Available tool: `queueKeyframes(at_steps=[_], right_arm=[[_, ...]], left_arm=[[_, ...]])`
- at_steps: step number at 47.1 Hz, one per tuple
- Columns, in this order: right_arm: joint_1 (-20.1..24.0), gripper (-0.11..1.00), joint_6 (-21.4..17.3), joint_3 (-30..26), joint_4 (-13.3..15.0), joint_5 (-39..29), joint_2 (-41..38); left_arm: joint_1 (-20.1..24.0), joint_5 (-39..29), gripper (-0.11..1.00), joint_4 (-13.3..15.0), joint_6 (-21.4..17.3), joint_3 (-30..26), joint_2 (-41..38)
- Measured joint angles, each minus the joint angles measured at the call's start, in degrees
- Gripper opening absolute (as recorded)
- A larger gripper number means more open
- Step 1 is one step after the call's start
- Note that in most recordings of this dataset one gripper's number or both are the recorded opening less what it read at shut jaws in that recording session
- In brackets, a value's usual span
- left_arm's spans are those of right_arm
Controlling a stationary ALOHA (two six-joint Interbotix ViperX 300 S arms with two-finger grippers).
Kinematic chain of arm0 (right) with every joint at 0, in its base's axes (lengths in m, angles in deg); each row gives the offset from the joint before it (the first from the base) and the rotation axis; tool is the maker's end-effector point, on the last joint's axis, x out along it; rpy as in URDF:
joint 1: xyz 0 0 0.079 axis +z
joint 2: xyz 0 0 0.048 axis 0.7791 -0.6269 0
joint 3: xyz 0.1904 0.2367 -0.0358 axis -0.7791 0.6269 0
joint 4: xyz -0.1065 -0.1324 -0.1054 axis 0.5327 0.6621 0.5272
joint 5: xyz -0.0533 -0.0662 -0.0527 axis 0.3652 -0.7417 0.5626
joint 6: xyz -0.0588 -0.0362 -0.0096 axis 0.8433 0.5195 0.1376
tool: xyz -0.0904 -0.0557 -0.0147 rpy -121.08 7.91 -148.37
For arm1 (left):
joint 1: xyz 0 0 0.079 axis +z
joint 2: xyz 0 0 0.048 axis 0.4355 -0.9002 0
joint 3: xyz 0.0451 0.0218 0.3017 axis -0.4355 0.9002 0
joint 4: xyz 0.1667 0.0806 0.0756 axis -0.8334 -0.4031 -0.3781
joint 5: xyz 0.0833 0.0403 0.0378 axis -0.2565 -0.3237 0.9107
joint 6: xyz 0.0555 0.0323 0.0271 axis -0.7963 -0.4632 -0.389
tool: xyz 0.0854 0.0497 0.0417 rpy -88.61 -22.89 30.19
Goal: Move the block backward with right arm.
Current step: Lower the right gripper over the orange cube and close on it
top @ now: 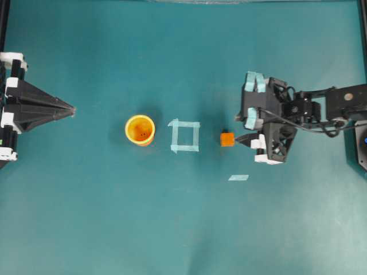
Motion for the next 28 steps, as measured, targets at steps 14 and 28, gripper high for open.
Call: queueKeyframes(at_steps=[14,28], right_arm=[[1.3,0.61,-0.2,-0.1,0.0,3.9,-5.4],[1.8,0.61,-0.1,-1.4,0.0,5.3,-9.1]], left_arm=[[0.1,-0.8,0.00,0.0,0.0,0.0,0.1],[0.1,-0.9,0.00,0.0,0.0,0.0,0.2]])
